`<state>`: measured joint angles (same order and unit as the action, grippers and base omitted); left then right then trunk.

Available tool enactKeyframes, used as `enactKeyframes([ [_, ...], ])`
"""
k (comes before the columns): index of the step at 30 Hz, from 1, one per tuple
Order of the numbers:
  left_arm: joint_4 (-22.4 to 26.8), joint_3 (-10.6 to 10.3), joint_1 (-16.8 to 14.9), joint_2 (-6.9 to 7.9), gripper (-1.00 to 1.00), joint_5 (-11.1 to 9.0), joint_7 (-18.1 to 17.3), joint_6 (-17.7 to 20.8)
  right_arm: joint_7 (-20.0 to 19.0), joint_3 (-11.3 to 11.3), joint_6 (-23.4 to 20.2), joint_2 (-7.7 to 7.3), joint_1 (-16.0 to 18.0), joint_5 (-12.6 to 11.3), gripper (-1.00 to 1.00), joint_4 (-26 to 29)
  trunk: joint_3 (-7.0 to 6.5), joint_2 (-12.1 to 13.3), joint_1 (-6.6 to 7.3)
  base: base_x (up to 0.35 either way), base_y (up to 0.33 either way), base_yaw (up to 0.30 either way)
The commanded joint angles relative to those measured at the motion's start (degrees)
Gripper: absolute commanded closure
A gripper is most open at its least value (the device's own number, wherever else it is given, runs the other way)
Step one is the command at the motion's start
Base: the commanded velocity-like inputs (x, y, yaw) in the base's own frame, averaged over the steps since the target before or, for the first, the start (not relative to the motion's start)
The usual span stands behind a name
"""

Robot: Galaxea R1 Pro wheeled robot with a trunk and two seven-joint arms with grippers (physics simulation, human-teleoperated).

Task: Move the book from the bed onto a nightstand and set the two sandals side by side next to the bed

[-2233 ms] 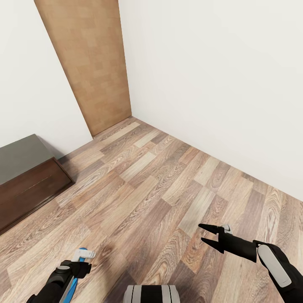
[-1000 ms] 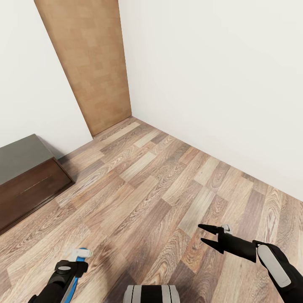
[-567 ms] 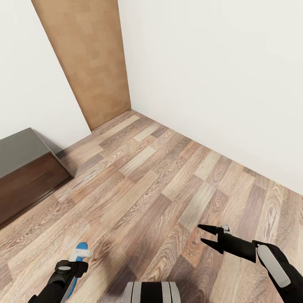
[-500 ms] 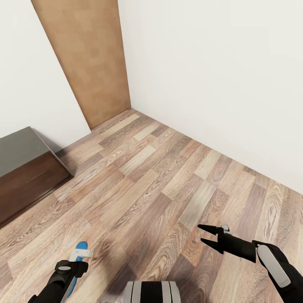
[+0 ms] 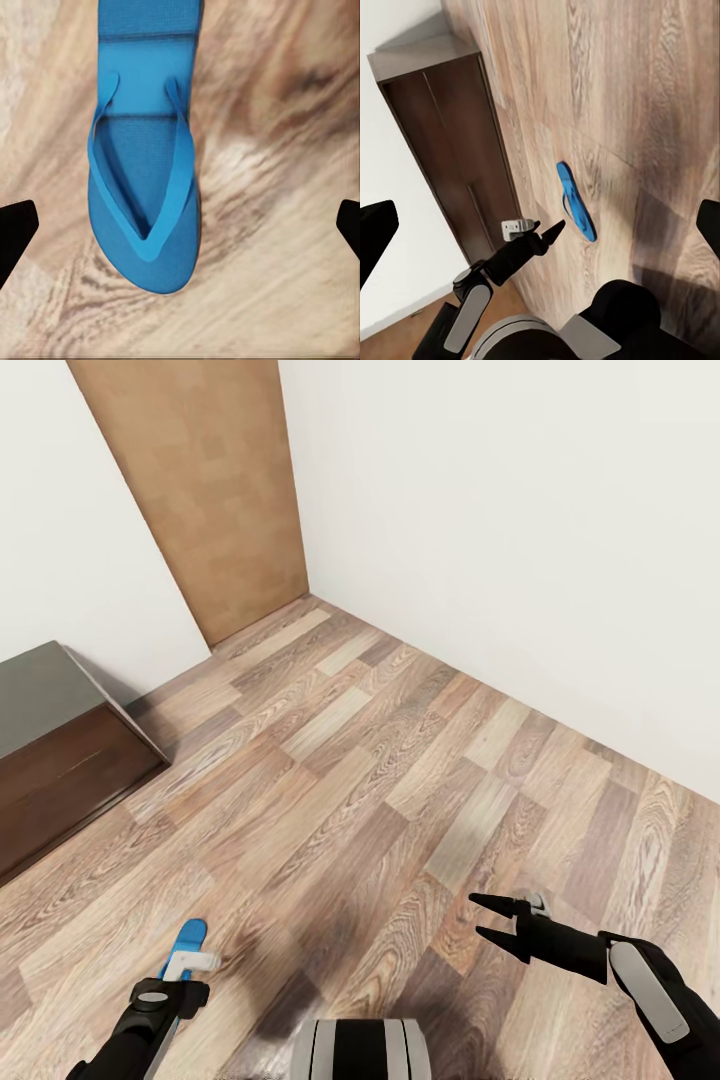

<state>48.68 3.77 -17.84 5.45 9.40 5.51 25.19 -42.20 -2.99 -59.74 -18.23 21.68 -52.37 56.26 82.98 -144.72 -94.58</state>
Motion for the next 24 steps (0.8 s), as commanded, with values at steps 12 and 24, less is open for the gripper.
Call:
enactKeyframes([
  [12, 0.3, 0.09, -0.01, 0.07, -1.0, 0.44, 0.11, 0.3, -0.25, -0.09, -0.26, 0.12, 0.02, 0.25, -1.0, -0.01, 2.7, -0.18, -0.3, 0.0, 0.0, 0.0],
  [24, 0.35, 0.09, -0.01, 0.08, -1.0, 0.44, 0.12, 0.3, -0.25, -0.09, -0.26, 0.19, 0.02, 0.25, -1.0, -0.01, 5.36, -0.34, -0.61, 0.0, 0.0, 0.0],
])
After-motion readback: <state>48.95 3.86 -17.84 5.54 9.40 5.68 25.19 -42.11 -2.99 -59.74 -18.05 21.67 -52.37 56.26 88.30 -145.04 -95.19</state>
